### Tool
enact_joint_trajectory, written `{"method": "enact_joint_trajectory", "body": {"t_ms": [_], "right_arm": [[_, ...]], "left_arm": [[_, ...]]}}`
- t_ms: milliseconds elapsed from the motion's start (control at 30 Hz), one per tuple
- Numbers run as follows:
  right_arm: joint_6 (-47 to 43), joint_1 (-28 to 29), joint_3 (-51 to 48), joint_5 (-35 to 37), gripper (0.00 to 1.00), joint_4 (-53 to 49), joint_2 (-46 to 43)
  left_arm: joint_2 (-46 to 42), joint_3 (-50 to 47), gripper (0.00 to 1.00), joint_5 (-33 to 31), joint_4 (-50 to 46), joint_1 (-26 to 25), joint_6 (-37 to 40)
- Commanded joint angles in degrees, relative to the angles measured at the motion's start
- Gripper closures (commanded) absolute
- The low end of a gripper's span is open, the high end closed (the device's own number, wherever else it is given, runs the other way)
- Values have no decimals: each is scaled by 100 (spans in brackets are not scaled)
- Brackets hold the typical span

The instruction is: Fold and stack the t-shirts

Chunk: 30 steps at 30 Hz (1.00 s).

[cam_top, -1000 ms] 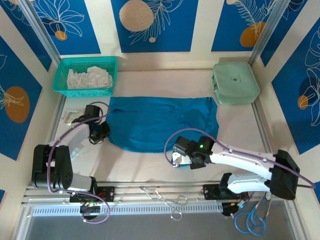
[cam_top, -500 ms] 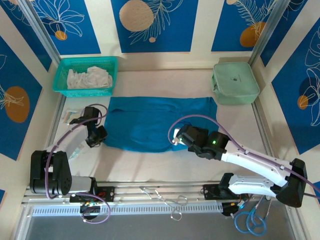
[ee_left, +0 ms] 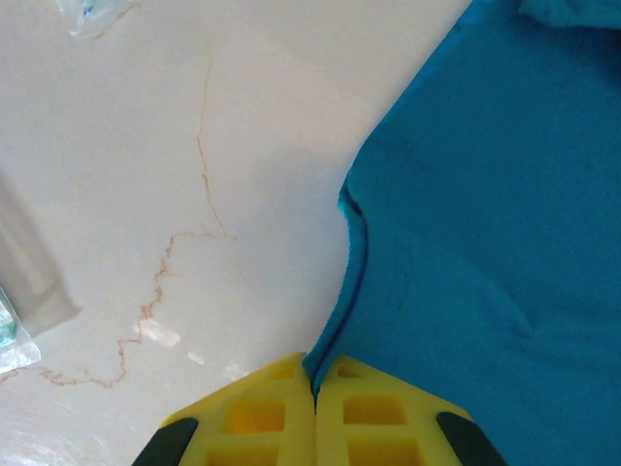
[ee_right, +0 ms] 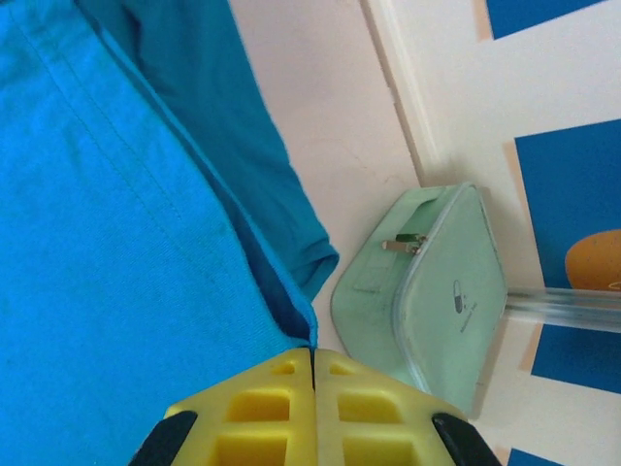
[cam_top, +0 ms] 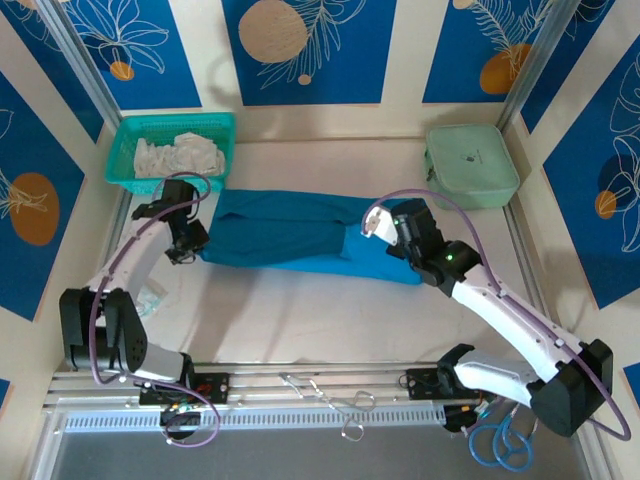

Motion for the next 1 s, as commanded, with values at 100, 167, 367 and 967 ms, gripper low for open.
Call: {"method": "enact_joint_trajectory", "body": {"t_ms": [100,167,367,967], "right_arm": [[-336,-682,321,-1134,100,725,199],[-356,-818,326,-1287,100,867,325],[-334,-1182,404,-1588,100,1163,852],[739,-1940,726,-883,83,2435,3113]], "left_arm": [[586,445,100,22,-113,12,53],[793,596,100,-8,-99,12,57],[1611,1262,100,-73,-129,12,106],[2777,1954,45,-380,-82,19,-275]]}}
